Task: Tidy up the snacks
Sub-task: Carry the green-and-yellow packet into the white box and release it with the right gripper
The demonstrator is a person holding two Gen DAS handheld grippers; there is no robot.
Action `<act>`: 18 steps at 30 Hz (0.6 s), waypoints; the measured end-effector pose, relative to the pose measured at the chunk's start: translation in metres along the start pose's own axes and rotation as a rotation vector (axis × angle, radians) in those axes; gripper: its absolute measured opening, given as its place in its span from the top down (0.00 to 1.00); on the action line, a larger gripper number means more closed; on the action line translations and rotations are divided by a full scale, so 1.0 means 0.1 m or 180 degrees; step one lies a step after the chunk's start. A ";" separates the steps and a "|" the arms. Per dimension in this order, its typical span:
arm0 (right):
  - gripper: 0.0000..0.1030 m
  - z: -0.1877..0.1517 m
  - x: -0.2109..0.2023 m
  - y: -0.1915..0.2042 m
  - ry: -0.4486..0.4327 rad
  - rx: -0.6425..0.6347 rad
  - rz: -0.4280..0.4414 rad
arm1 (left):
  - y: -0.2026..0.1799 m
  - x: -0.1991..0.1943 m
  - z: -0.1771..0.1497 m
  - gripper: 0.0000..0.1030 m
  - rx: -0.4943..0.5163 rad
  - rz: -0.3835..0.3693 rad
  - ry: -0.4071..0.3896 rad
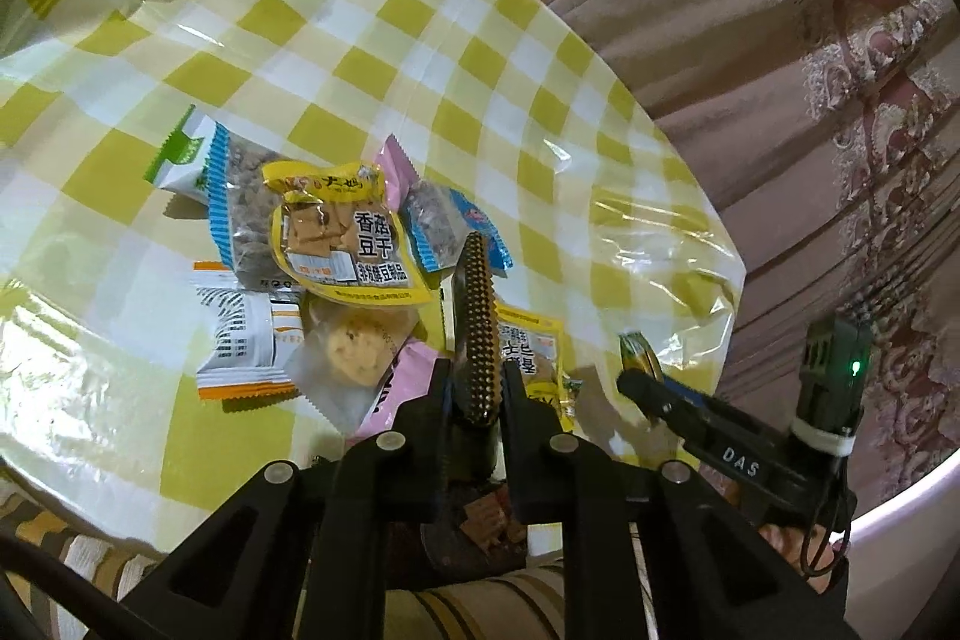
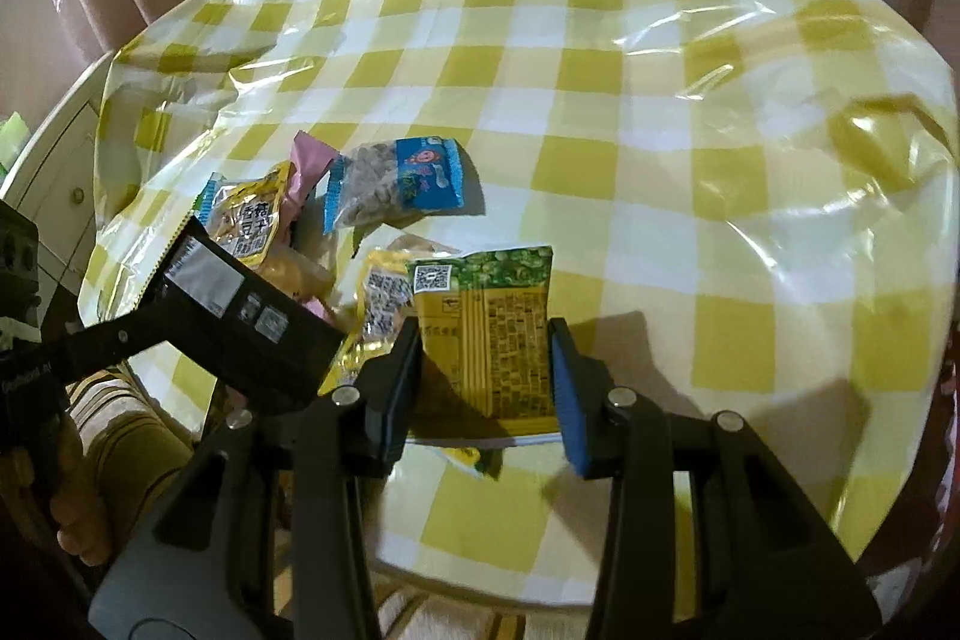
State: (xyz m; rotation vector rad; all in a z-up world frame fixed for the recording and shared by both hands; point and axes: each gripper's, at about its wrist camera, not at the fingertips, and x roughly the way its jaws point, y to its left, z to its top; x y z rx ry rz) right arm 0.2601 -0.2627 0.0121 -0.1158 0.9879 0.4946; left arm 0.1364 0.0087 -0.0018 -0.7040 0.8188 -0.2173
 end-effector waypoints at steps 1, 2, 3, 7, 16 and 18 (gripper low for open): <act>0.57 -0.02 -0.03 -0.01 -0.0005 0.0021 -0.0005 | 0.00 -0.02 0.00 0.86 -0.0004 -0.0007 -0.0016; 0.57 -0.06 -0.07 -0.03 -0.0012 0.0050 -0.0009 | 0.00 -0.05 0.00 0.86 -0.0011 -0.0018 -0.0040; 0.57 -0.09 -0.10 -0.04 -0.0016 0.0074 -0.0014 | -0.01 -0.09 0.00 0.86 -0.0019 -0.0032 -0.0071; 0.57 -0.20 -0.23 -0.09 -0.0033 0.0152 -0.0039 | -0.03 -0.22 -0.02 0.86 -0.0025 -0.0055 -0.0165; 0.57 -0.47 -0.51 -0.27 -0.0069 0.0355 -0.0120 | -0.12 -0.43 -0.08 0.86 -0.0010 -0.0067 -0.0311; 0.57 -0.54 -0.59 -0.35 -0.0079 0.0408 -0.0149 | -0.16 -0.49 -0.08 0.86 0.0011 -0.0062 -0.0357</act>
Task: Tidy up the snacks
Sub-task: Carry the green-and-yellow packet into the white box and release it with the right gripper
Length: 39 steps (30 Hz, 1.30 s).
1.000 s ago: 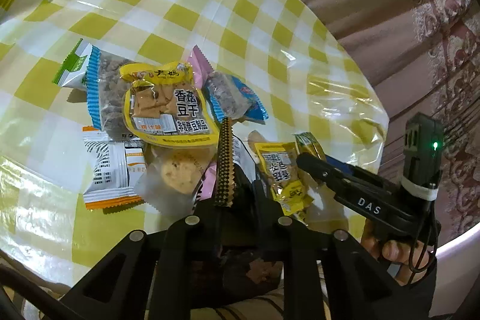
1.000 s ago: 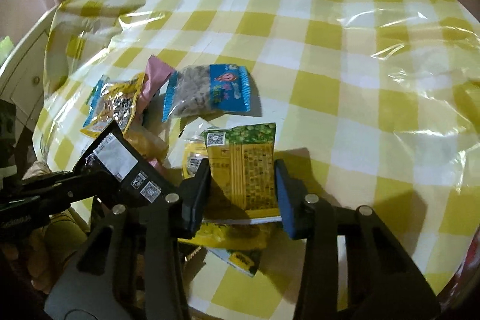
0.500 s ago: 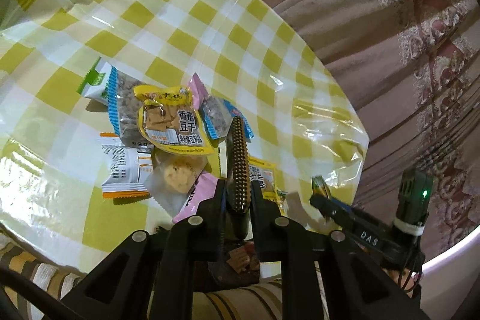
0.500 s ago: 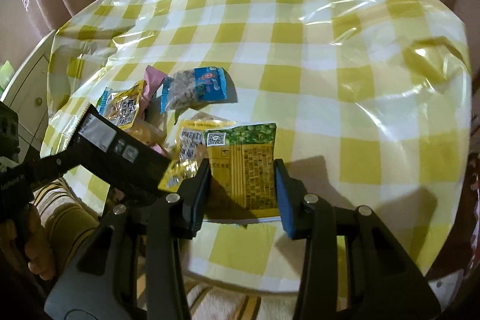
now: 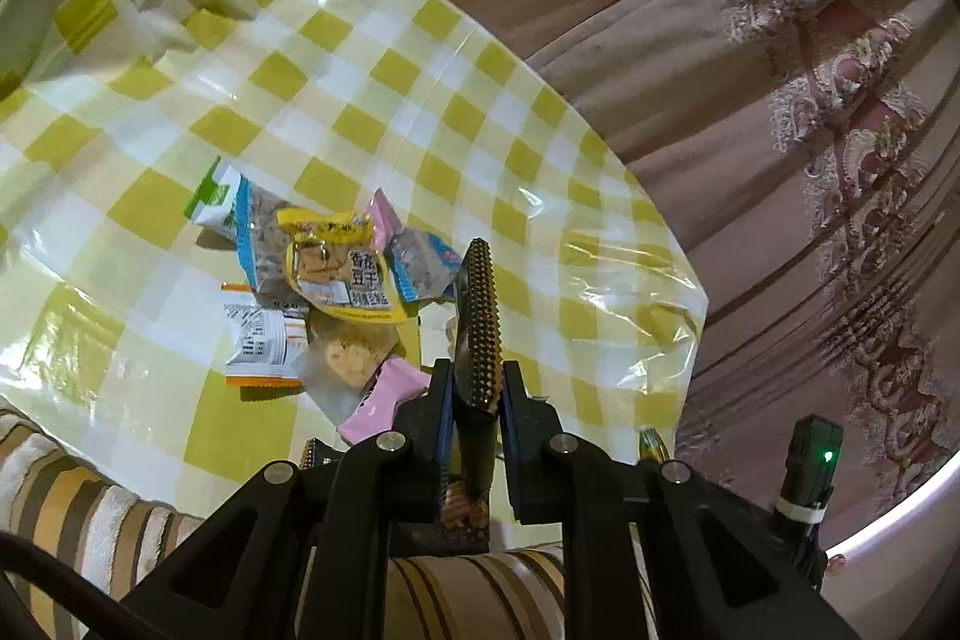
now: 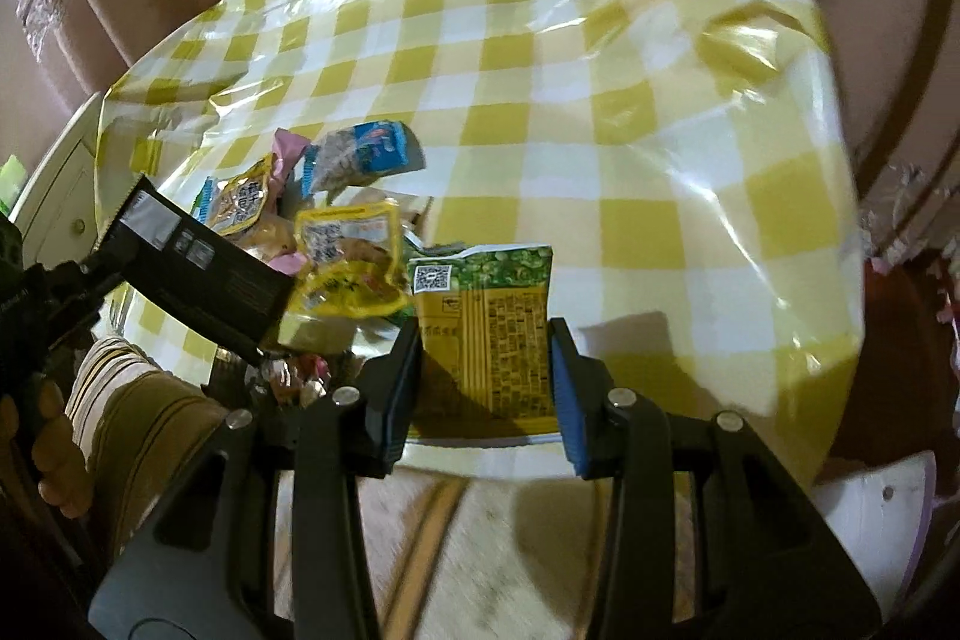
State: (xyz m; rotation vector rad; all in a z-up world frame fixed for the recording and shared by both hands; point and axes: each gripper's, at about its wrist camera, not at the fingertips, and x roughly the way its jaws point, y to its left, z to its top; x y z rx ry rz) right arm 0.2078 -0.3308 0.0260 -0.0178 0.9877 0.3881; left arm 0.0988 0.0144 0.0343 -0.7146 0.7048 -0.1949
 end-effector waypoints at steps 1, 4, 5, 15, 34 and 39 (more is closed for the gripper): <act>0.57 -0.03 -0.03 -0.04 0.0000 0.0029 -0.0013 | -0.01 -0.02 0.00 0.86 0.0006 0.0004 -0.0016; 0.57 -0.11 -0.13 -0.18 -0.0012 0.0125 -0.0076 | -0.05 -0.10 0.00 0.86 0.0011 -0.0006 -0.0071; 0.57 -0.14 -0.18 -0.23 -0.0025 0.0165 -0.0096 | -0.07 -0.13 0.00 0.86 0.0024 -0.0009 -0.0088; 0.57 -0.50 -0.61 -0.89 -0.0122 0.0583 -0.0392 | -0.67 -0.07 -0.19 0.86 0.0316 -0.0367 0.0107; 0.57 -1.85 -0.69 -2.47 0.0416 0.1419 -0.1172 | -2.27 1.15 -1.59 0.86 0.1166 -0.0850 0.1573; 0.57 -2.12 -0.59 -2.84 0.0595 0.1531 -0.1328 | -2.48 1.38 -1.86 0.85 0.1378 -0.0717 0.1842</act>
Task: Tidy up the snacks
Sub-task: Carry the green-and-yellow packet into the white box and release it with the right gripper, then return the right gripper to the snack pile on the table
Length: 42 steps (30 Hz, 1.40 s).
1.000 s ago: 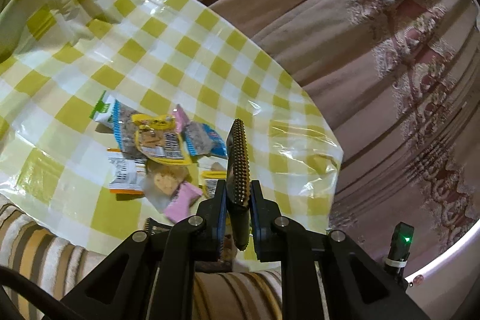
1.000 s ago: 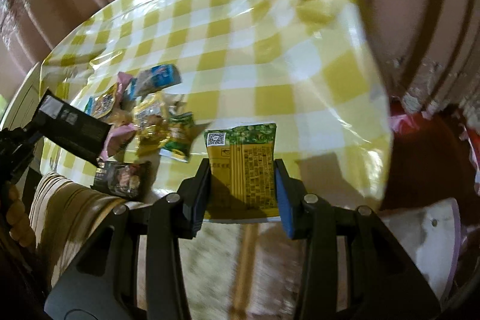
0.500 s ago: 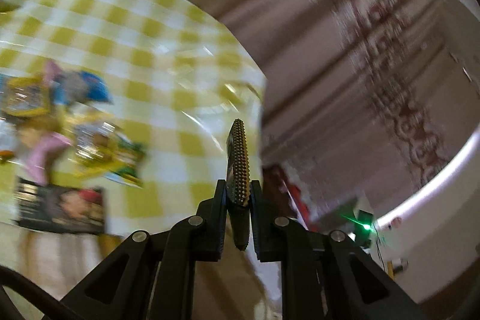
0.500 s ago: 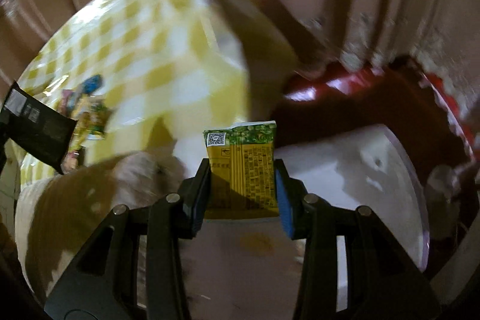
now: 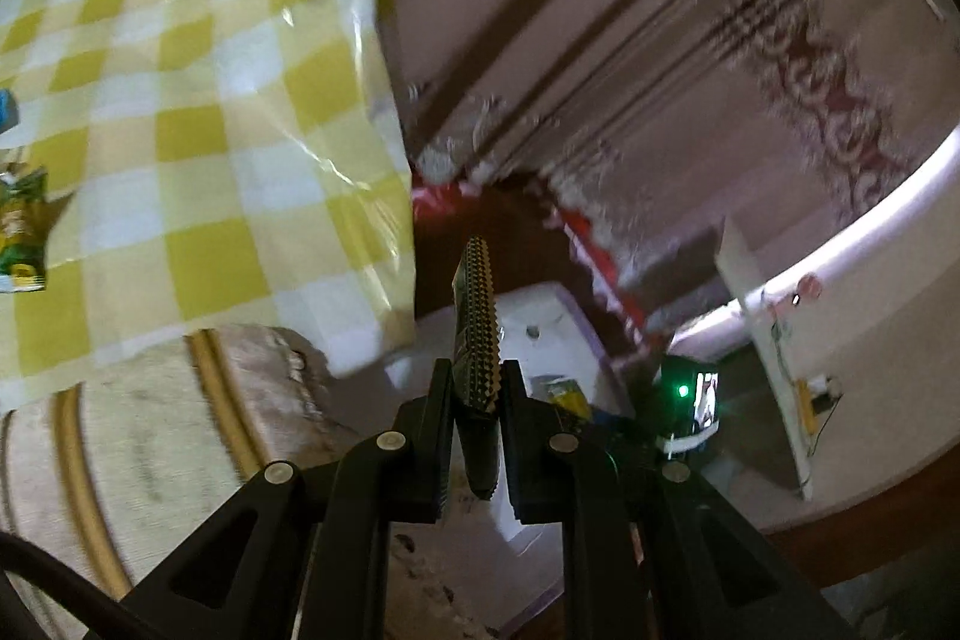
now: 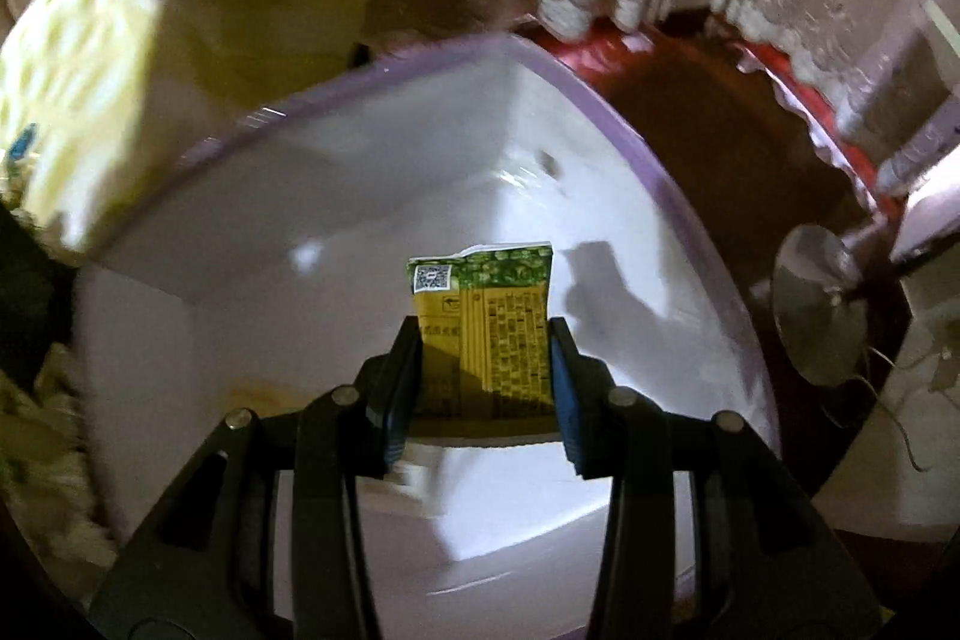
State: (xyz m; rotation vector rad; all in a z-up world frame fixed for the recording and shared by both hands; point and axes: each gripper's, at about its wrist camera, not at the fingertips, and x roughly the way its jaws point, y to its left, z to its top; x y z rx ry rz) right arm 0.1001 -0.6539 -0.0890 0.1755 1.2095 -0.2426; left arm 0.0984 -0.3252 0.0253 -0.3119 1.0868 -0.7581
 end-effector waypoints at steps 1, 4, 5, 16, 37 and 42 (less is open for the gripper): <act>0.57 -0.01 0.04 -0.07 0.0021 0.0024 -0.0028 | -0.02 0.05 0.01 0.85 0.0005 0.0014 0.0038; 0.57 0.01 0.11 -0.25 0.0053 0.0104 -0.0120 | -0.06 0.14 -0.01 0.85 0.0017 0.0056 0.0130; 0.57 0.03 0.12 -0.31 0.0040 0.0132 -0.0089 | -0.07 0.17 -0.02 0.85 0.0018 0.0077 0.0155; 0.57 0.16 0.18 -0.44 -0.0024 0.0190 -0.0124 | -0.05 0.38 -0.03 0.85 0.0053 0.0164 0.0375; 0.37 0.19 -0.21 0.19 -0.0153 -0.0104 -0.0002 | 0.06 0.22 -0.03 0.49 -0.0065 0.0085 0.0254; 0.35 0.16 -0.36 0.45 -0.0210 -0.0268 0.0160 | 0.21 0.01 0.00 0.49 -0.0224 0.0025 0.0093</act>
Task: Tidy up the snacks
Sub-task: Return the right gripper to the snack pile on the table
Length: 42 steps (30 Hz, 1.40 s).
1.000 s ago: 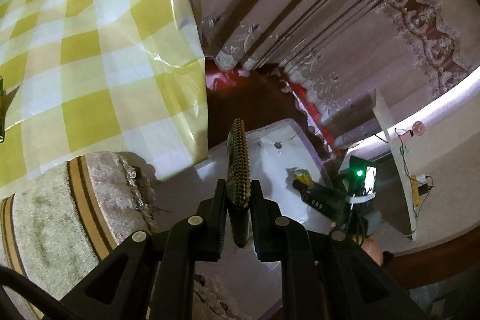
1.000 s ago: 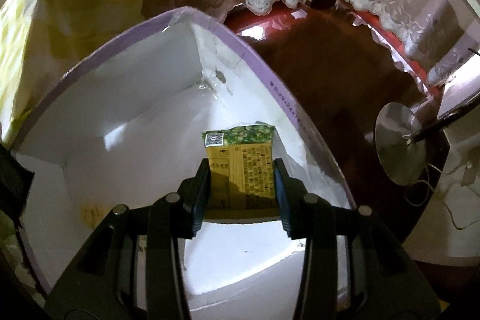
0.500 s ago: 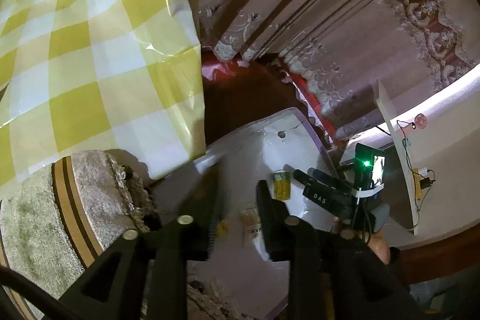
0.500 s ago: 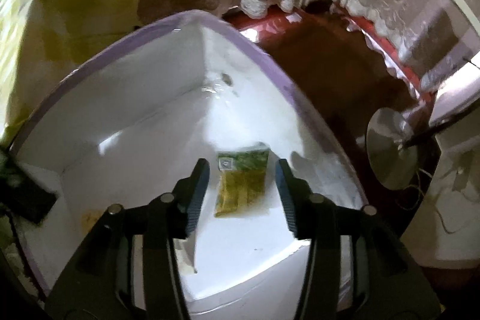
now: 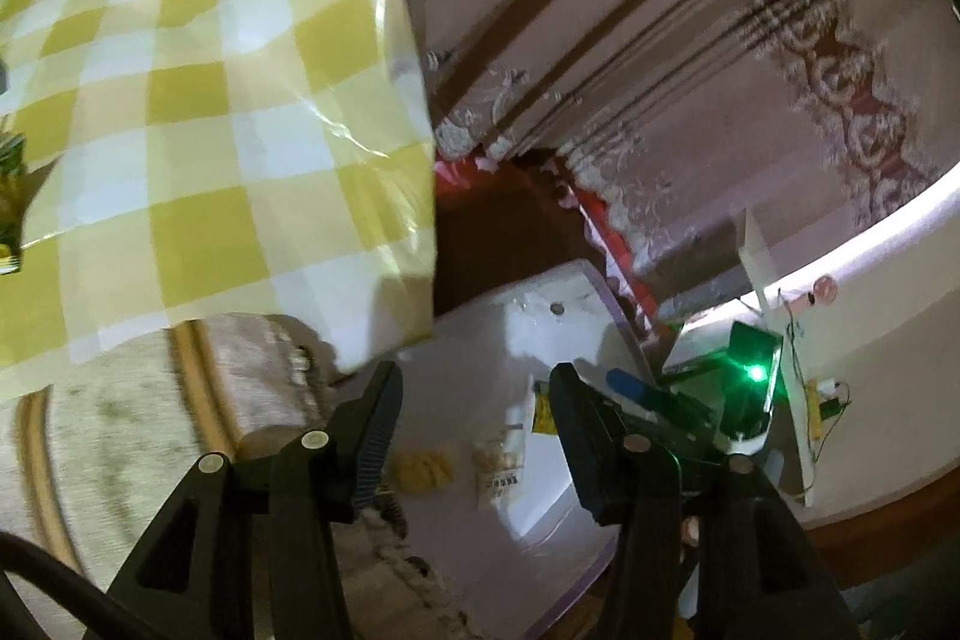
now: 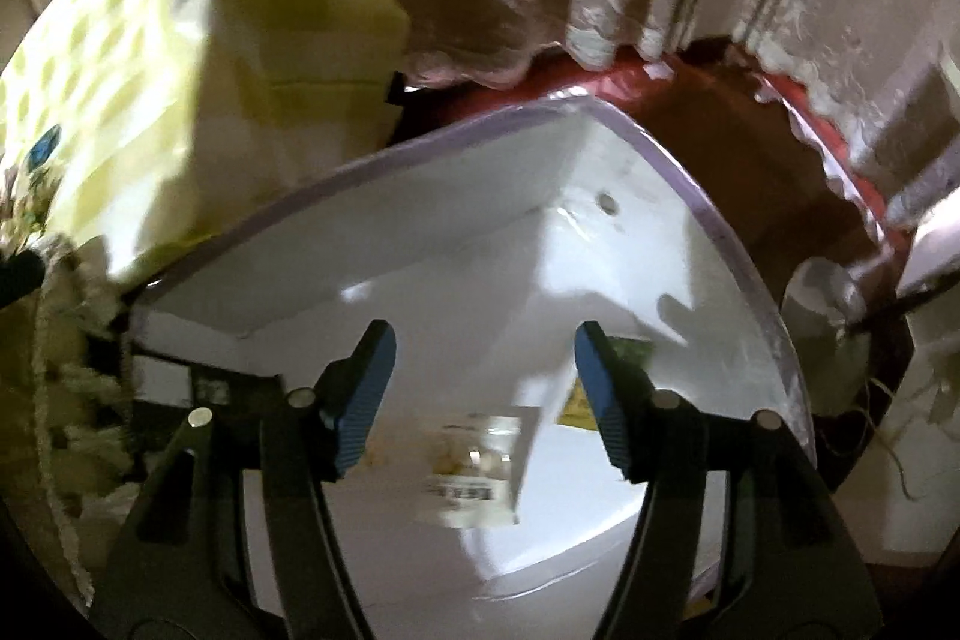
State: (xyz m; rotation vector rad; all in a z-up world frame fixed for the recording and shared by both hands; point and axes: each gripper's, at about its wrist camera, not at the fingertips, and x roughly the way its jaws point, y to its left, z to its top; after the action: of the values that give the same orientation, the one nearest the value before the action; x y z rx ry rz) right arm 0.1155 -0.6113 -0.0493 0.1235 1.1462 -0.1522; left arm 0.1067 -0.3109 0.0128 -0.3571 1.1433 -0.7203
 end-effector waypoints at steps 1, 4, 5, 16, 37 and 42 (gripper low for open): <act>0.35 0.01 -0.02 0.05 -0.0012 -0.0010 0.0042 | 0.01 -0.02 0.01 0.49 -0.0022 -0.0006 -0.0025; 0.35 0.02 -0.09 0.24 -0.0017 -0.0064 0.0220 | 0.14 -0.23 0.03 0.49 -0.0099 0.0038 -0.0170; 0.35 0.01 -0.09 0.35 0.0029 -0.0149 0.0307 | 0.19 -0.30 0.02 0.49 -0.0126 0.0055 -0.0215; 0.35 0.07 -0.28 1.12 -0.0062 -0.0446 0.0709 | 0.69 -0.99 -0.19 0.49 -0.0370 0.0392 -0.0668; 0.29 0.11 -0.53 2.45 -0.0147 -0.0799 0.1026 | 2.01 -2.10 -0.71 0.49 -0.1261 0.0870 -0.1260; 0.29 0.19 -0.41 2.78 -0.0090 -0.0804 0.1000 | 2.22 -2.23 -0.71 0.49 -0.1355 0.0944 -0.1359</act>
State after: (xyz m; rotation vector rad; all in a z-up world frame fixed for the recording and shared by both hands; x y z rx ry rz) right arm 0.1672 -0.3393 0.0010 0.0755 1.0944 0.2682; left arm 0.0651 0.0088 0.0074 -0.6494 0.9059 -0.1207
